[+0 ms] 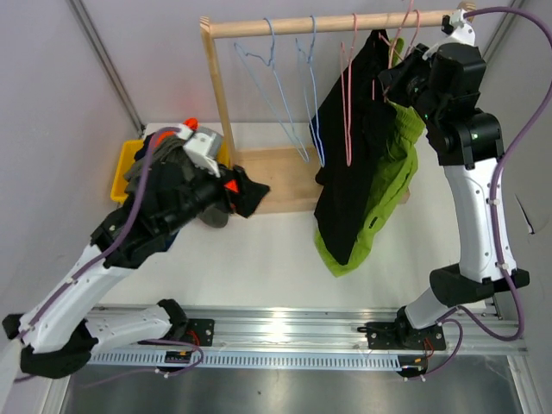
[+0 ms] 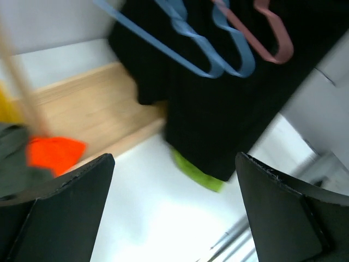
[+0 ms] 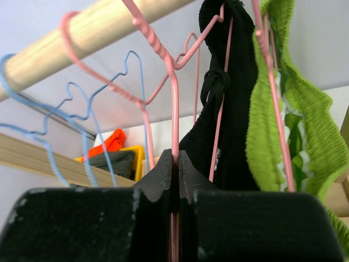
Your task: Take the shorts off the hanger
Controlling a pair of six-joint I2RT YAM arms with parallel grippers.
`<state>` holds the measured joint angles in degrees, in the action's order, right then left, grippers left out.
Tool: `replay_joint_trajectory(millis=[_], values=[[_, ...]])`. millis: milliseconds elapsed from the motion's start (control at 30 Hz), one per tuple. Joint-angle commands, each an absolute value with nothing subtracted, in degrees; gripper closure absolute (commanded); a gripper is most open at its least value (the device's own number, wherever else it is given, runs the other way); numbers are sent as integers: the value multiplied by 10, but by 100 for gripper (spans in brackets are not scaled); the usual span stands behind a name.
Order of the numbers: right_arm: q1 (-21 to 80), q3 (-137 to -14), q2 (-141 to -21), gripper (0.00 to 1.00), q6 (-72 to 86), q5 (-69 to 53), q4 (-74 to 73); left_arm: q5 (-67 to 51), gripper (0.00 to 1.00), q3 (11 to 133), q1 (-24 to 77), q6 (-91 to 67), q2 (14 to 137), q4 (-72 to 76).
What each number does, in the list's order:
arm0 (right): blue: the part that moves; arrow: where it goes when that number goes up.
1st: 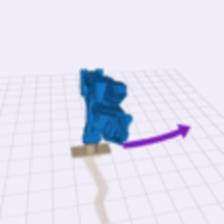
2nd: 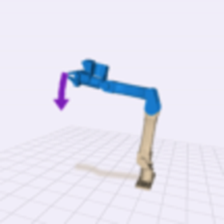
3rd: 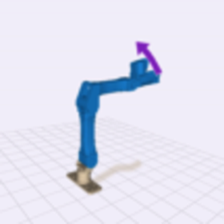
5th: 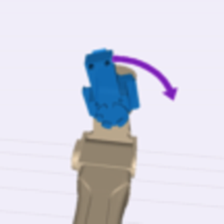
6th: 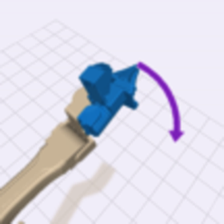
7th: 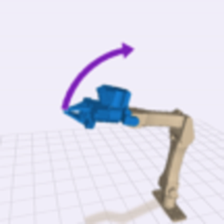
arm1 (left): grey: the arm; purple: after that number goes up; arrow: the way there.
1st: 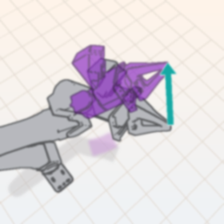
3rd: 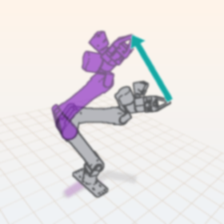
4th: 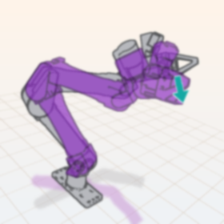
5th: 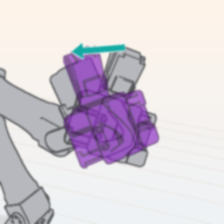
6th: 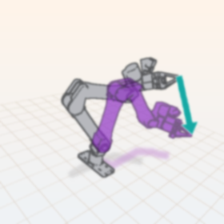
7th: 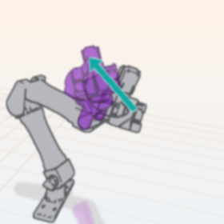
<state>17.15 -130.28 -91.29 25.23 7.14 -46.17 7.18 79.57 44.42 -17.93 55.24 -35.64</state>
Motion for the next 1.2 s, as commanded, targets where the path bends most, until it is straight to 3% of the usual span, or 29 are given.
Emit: replay_joint_trajectory(millis=[0, 267, 467, 733, 833, 1067, 1167], values=[[187, -1332, -871, 100, 262, 99, -448, 74, 1, 812, 533, -161, 602, -291], [258, -1230, -786, 100, 275, 153, -436, 43, 1, 853, 698, -136, 724, -153], [277, -1173, -744, 100, 287, 164, -435, 55, 1, 945, 719, -123, 824, -134], [279, -1142, -723, 100, 296, 154, -438, 53, 2, 977, 722, -115, 885, -121], [278, -1149, -723, 100, 294, 152, -440, 53, 23, 975, 722, -119, 905, -119], [278, -1168, -728, 100, 288, 152, -443, 69, 86, 984, 722, -122, 932, -140], [273, -1183, -736, 100, 283, 155, -448, 82, 100, 975, 729, -124, 921, -150]])
